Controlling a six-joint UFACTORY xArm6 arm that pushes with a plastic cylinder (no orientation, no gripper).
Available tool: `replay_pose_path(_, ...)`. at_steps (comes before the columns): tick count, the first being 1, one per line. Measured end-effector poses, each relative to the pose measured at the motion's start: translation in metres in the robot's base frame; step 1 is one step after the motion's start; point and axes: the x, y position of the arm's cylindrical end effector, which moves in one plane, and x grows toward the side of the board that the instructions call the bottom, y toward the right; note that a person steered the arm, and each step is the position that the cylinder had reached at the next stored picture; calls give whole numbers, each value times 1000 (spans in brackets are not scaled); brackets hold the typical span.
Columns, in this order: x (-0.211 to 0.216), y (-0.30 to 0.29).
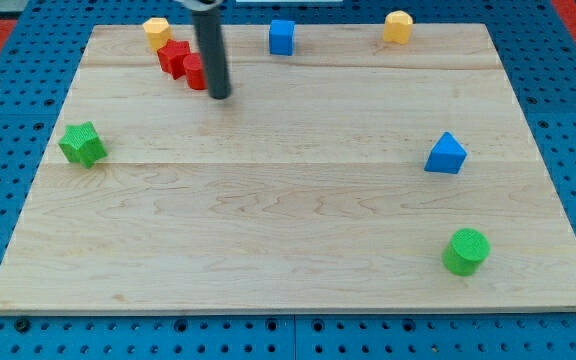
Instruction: Move the yellow hexagon diagonally to the yellow heart
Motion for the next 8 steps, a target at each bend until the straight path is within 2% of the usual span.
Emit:
replay_pose_path(1, -5, 24)
replay_pose_path(2, -12, 24)
replay_pose_path(3, 14, -19)
replay_pose_path(4, 27, -120)
replay_pose_path(5, 13, -206)
replay_pose_path(6, 1, -238)
replay_pose_path(8, 2, -238)
